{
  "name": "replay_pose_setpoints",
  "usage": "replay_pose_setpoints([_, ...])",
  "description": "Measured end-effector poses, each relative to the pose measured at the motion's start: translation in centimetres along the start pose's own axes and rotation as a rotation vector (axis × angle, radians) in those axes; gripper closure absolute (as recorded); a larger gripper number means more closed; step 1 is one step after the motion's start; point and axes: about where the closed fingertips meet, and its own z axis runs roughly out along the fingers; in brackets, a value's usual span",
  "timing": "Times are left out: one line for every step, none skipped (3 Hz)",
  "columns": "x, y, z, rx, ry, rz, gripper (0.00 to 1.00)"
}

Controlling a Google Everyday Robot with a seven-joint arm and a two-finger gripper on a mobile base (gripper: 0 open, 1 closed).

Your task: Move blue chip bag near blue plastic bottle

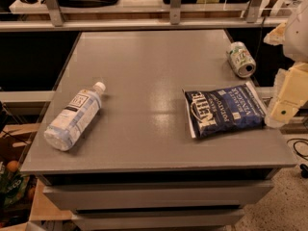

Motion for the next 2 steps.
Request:
replay_pose_setpoints([-0.01,0.0,0.0,0.0,0.0,0.0,0.0])
replay_pose_setpoints([-0.76,0.1,0.66,-0.027,-0.046,-0.049,0.0])
